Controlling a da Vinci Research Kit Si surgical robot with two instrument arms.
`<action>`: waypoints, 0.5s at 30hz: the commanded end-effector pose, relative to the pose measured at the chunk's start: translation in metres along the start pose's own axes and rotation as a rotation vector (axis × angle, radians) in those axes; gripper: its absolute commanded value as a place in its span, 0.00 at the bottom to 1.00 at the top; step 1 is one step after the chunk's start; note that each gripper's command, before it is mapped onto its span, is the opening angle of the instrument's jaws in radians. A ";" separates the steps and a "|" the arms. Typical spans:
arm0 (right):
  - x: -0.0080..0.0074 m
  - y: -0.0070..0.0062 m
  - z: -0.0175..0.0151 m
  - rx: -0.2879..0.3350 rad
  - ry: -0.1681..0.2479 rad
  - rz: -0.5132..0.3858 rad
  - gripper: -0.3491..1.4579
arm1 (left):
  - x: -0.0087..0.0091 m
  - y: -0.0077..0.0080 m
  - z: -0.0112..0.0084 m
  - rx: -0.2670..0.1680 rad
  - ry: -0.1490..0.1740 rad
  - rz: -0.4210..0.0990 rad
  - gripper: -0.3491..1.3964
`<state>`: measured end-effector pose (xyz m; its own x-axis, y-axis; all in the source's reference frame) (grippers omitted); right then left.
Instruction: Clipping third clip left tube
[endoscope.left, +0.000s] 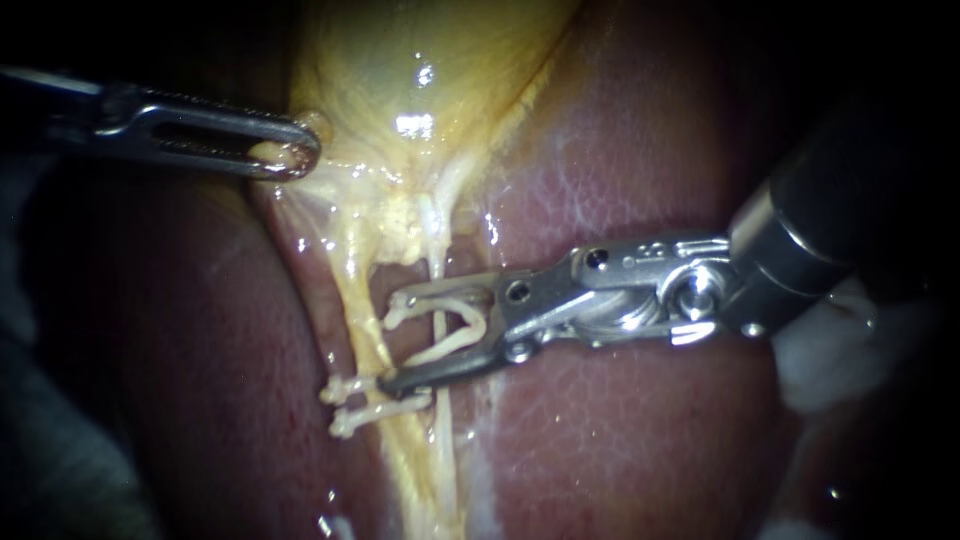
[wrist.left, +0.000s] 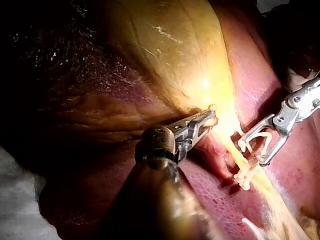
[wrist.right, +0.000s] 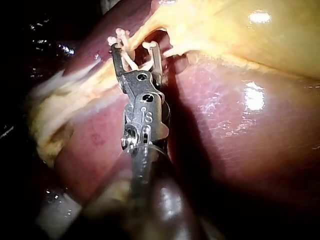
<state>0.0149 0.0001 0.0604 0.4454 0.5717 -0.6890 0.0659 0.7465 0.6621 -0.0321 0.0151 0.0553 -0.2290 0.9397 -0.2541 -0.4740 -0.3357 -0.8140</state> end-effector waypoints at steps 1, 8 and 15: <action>0.0000 0.0001 -0.0001 0.001 0.003 0.000 0.47 | 0.0000 0.0000 0.0000 0.002 0.001 0.000 0.00; -0.0005 0.0011 -0.0003 0.006 0.032 0.028 0.47 | 0.0000 0.0000 0.0000 0.002 0.001 0.000 0.00; -0.0021 0.0037 -0.0003 0.028 0.084 0.132 0.47 | 0.0000 0.0000 0.0000 0.002 0.001 0.000 0.00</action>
<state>0.0138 0.0020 0.0645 0.3720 0.7006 -0.6089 0.0361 0.6446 0.7637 -0.0321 0.0151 0.0553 -0.2280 0.9397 -0.2550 -0.4755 -0.3360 -0.8130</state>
